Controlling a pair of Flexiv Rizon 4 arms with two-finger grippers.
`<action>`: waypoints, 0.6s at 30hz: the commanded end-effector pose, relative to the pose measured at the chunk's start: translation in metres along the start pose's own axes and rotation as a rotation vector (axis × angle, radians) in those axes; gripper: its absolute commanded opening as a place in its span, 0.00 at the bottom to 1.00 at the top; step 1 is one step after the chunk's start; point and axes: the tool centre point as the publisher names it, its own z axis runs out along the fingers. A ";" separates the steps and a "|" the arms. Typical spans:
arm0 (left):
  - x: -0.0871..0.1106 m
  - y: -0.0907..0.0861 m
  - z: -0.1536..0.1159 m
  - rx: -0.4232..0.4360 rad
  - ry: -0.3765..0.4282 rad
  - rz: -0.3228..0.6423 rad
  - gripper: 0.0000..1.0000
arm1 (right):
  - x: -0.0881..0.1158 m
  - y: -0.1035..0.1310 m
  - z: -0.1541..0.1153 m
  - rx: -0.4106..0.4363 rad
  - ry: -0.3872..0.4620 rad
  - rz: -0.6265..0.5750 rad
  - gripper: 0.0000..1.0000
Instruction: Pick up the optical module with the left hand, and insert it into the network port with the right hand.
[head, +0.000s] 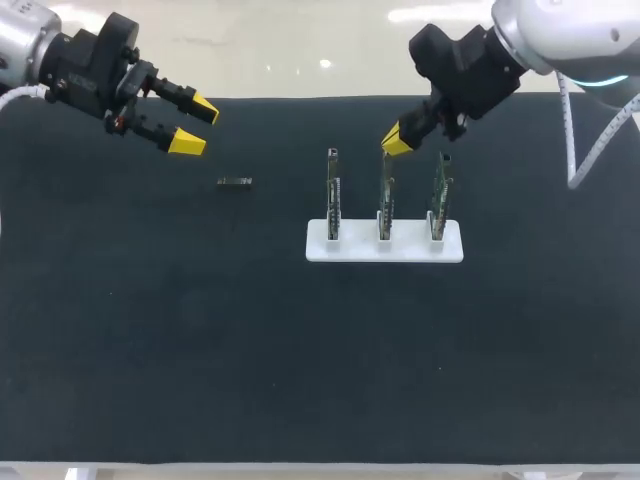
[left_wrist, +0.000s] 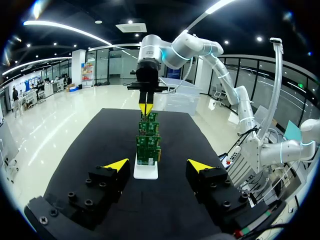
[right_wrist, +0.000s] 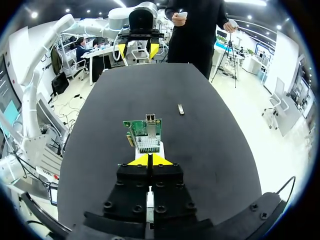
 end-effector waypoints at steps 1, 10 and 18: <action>0.000 0.001 0.000 0.001 0.003 -0.001 1.00 | 0.006 0.000 0.010 0.002 0.003 0.007 0.00; 0.000 0.001 0.000 0.001 0.003 -0.001 1.00 | 0.009 0.002 0.015 0.000 0.033 0.023 0.00; 0.000 0.001 0.000 0.001 0.003 -0.001 1.00 | 0.005 0.000 0.018 0.001 0.085 0.014 0.00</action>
